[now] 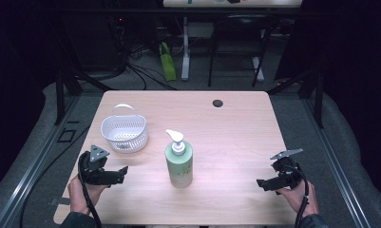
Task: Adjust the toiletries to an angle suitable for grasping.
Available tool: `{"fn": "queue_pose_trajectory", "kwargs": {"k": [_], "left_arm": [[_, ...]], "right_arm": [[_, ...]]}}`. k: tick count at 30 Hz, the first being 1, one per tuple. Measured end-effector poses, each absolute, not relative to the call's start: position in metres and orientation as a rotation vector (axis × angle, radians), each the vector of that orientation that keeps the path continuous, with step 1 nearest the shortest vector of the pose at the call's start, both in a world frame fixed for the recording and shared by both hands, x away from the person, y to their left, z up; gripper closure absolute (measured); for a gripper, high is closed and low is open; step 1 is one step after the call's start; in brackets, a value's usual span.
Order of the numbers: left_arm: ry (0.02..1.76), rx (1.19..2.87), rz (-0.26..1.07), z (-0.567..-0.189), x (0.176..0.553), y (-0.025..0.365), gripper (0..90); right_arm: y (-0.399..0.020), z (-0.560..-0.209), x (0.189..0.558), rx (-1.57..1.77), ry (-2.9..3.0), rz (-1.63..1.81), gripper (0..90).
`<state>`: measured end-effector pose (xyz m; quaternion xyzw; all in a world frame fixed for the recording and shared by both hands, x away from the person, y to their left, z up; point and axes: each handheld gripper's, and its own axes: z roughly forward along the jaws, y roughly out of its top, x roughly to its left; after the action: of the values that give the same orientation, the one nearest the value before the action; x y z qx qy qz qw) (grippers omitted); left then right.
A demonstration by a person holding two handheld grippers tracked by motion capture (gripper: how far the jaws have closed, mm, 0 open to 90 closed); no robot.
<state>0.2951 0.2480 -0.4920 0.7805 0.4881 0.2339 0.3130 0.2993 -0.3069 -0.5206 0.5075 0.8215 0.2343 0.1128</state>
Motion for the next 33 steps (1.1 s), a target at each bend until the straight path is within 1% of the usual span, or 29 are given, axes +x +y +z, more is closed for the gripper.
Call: {"fn": "queue_pose_trajectory", "kwargs": {"k": [4, 17, 33], "left_arm": [[1.27, 2.067, 0.607, -0.491, 0.295, 0.245, 0.9], [1.147, 2.13, 0.584, -0.49, 0.293, 0.219, 0.0], [1.011, 2.12, 0.531, -0.482, 0.281, 0.189, 0.0]], "right_arm": [[-0.308, -0.521, 0.299, 1.491, 2.409, 0.689, 0.0], [-0.312, -0.525, 0.302, 1.513, 2.407, 0.684, 0.0], [-0.302, -0.524, 0.306, 1.459, 2.439, 0.695, 0.0]]}}
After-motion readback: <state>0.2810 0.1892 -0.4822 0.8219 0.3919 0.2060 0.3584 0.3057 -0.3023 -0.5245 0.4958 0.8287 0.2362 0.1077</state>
